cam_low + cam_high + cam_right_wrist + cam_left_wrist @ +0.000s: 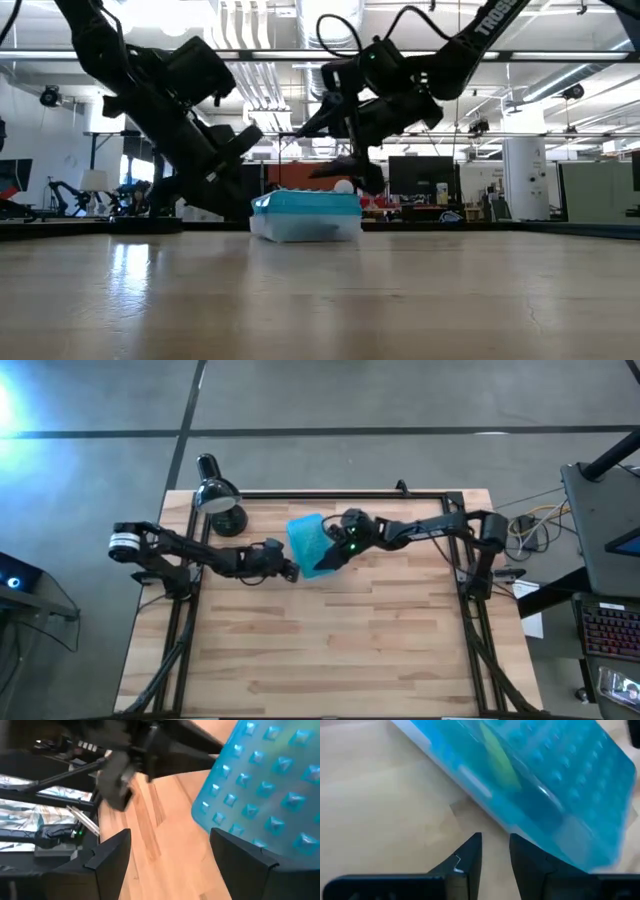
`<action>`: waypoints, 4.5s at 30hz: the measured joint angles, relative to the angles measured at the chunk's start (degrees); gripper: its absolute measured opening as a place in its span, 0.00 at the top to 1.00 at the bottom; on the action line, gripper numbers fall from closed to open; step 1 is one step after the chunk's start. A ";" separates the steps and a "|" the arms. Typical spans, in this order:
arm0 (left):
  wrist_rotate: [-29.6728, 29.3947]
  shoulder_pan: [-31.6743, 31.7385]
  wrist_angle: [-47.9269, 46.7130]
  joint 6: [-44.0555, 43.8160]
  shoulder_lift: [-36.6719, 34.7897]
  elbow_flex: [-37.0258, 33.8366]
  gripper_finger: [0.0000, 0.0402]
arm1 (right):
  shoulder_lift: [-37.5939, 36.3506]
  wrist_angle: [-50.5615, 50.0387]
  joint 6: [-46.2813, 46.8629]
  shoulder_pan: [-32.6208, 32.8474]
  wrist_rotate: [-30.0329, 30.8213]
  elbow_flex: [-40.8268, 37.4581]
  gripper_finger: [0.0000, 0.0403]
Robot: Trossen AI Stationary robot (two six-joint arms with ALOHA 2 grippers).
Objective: Pick & place school supplies into a supply box
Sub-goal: Close the supply box, then return to Home Position
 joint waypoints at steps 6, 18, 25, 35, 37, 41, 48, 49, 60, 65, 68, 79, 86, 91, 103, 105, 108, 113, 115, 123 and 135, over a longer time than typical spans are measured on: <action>-1.54 -4.24 -11.08 -1.12 -7.13 0.02 0.79 | -0.21 0.14 -0.02 0.23 0.63 3.04 0.35; -7.29 1.98 -3.41 -4.59 -10.01 -4.43 0.79 | 5.73 -9.76 -4.68 0.08 8.06 10.22 0.36; 0.75 7.73 13.00 -8.67 -2.85 -6.82 0.79 | 8.54 -9.24 -2.94 0.01 6.64 10.53 0.41; 5.62 9.34 16.63 -17.92 5.42 -6.45 0.79 | 7.25 -10.80 -4.73 -0.10 7.56 10.35 0.43; 5.67 9.36 16.09 -17.81 5.05 -6.14 0.79 | 7.23 -11.43 -5.02 -0.10 7.56 10.37 0.43; 5.82 9.12 9.30 -17.30 2.75 -5.84 0.79 | 6.41 -12.14 -5.41 -0.36 7.51 10.25 0.43; -0.12 5.67 2.00 -12.54 -3.14 -6.08 0.79 | -3.09 -12.05 -11.86 -0.96 7.87 10.13 0.43; -1.11 5.14 1.95 -11.91 -4.54 -5.79 0.79 | -5.09 -11.88 -13.42 -1.09 7.84 10.19 0.43; 5.48 -5.51 3.07 10.35 -25.75 0.42 0.79 | -39.77 -32.15 -34.41 -1.88 14.54 7.57 0.43; 5.92 -11.95 2.12 17.71 -35.13 -0.95 0.79 | -60.43 -36.90 -34.77 5.41 25.68 -3.76 0.43; 6.08 -15.45 2.31 20.64 -39.54 -2.35 0.79 | -72.04 -32.85 -31.37 9.63 25.82 -11.18 0.43; 1.92 -16.45 3.96 19.72 -50.26 -10.57 0.79 | -95.41 -16.96 -24.83 14.64 26.38 -35.70 0.43; 1.85 -16.44 5.81 20.06 -56.69 -14.48 0.79 | -102.43 -17.70 -25.52 14.62 27.93 -41.93 0.43; 3.66 -16.45 5.61 16.70 -60.57 -17.82 0.79 | -103.99 -17.32 -25.63 14.64 27.87 -45.90 0.43; 2.21 -15.76 21.54 14.58 -63.54 -31.06 0.79 | -105.74 -6.06 -25.67 14.61 28.34 -57.91 0.43; 3.13 -16.83 20.01 14.61 -65.80 -30.62 0.79 | -105.38 -0.82 -25.70 14.62 28.44 -58.45 0.43; 2.82 -17.13 19.64 14.56 -66.44 -31.16 0.79 | -104.96 1.03 -25.70 14.66 28.74 -58.33 0.43; 3.10 -17.24 13.23 14.59 -69.49 -31.17 0.79 | -105.29 -3.96 -25.72 14.64 28.74 -58.45 0.43; 3.12 -16.97 10.15 14.59 -71.43 -31.17 0.79 | -105.52 -8.17 -25.70 14.62 28.74 -58.45 0.43; 2.96 -13.37 -5.64 14.62 -82.43 -31.17 0.79 | -105.66 -13.60 -25.68 11.83 28.82 -58.45 0.43; 3.38 -13.02 -5.50 14.50 -83.70 -31.19 0.79 | -104.87 -13.64 -25.70 10.99 29.04 -58.45 0.43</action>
